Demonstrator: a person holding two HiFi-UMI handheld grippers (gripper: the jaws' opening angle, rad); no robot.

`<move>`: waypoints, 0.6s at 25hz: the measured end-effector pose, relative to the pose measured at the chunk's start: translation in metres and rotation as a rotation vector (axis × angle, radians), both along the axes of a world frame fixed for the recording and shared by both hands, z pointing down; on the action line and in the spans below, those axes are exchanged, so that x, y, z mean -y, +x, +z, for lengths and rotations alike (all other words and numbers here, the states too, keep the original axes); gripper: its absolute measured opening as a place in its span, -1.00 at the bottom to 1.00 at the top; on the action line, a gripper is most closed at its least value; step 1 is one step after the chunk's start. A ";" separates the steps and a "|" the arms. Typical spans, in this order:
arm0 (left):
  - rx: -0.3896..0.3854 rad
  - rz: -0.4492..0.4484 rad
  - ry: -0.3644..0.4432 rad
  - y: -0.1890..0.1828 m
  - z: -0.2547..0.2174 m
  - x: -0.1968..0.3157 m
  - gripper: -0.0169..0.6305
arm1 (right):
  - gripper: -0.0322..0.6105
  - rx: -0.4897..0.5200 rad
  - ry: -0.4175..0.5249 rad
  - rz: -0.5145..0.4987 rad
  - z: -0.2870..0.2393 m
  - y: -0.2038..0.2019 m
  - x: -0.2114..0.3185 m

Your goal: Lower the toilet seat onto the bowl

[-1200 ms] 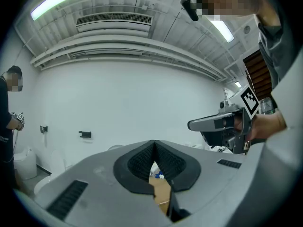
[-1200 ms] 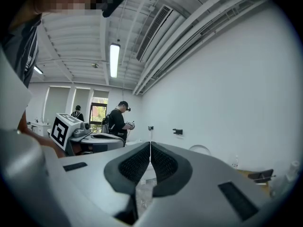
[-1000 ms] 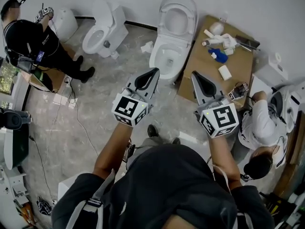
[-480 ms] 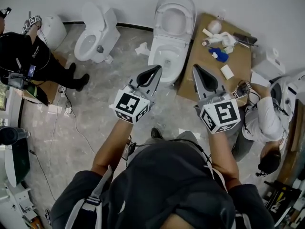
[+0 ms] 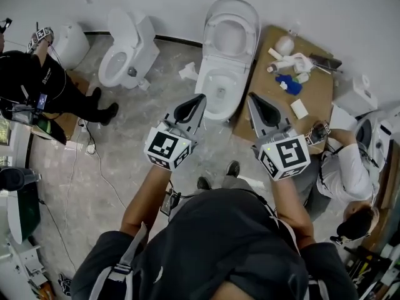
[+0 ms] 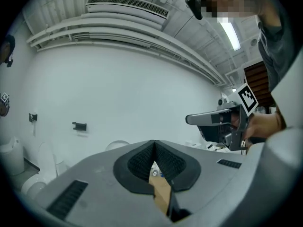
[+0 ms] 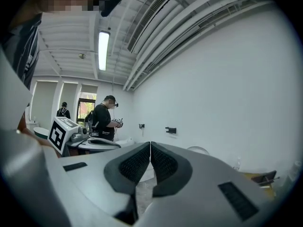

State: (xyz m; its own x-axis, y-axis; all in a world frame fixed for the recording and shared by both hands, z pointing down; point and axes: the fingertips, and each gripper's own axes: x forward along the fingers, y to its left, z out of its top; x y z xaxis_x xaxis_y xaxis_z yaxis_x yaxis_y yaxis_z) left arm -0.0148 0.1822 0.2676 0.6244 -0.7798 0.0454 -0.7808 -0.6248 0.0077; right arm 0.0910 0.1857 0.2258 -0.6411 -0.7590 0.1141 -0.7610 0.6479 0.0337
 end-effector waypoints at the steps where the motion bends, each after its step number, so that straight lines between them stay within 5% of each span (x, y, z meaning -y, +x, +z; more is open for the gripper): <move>1: 0.004 -0.009 0.000 0.002 -0.001 0.006 -0.94 | -0.87 0.003 0.001 -0.011 -0.001 0.002 0.007; 15: 0.030 -0.110 0.011 0.026 -0.008 0.063 -0.94 | -0.87 0.023 0.001 -0.104 -0.001 0.030 0.075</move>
